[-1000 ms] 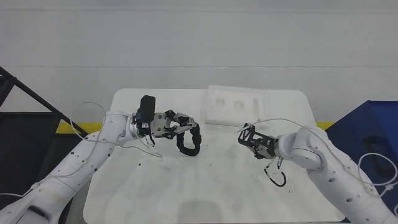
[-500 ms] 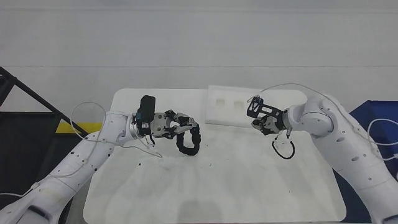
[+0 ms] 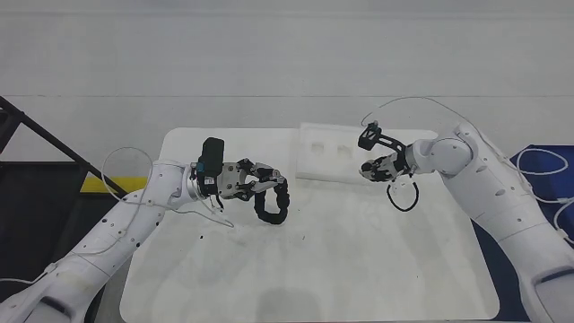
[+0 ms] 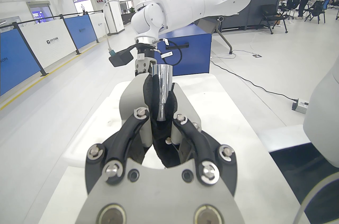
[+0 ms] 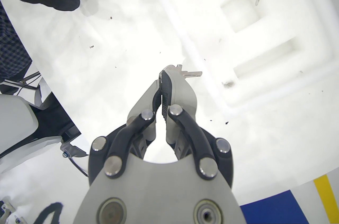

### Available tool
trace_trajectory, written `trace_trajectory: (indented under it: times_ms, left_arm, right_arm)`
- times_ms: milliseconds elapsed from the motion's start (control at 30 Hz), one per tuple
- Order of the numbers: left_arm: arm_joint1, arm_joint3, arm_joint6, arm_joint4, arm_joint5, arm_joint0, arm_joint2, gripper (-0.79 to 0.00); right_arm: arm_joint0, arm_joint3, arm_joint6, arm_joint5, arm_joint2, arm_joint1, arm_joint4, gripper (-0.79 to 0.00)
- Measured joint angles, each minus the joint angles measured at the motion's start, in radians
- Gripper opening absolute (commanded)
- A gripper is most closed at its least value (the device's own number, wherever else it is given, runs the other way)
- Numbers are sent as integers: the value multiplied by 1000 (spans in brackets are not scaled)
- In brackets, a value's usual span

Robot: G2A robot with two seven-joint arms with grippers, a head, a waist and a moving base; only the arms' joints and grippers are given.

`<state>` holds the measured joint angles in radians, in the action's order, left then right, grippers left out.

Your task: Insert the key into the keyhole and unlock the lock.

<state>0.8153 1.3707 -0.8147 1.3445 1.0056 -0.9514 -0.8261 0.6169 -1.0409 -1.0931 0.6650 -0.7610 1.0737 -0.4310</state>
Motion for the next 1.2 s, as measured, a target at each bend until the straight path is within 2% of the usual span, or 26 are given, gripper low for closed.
trace_trajectory:
  times_ms: [533,633,833,1067,1200]
  left_arm:
    - [0,0,0,0,0,0,0,-785]
    - [0,0,0,0,0,0,0,-785]
    - [0,0,0,0,0,0,0,-785]
    - [0,0,0,0,0,0,0,-785]
    - [0,0,0,0,0,0,0,-785]
  right_arm:
    - [9,0,12,2,-6,-1,10,-785]
    - [26,39,67,12,-37,-8,71,-785]
    - [8,134,-20,45,-55,-9,250,-785]
    - [-36,253,-41,21,9,8,435,-785]
    - [-71,327,-44,18,43,21,481,-785]
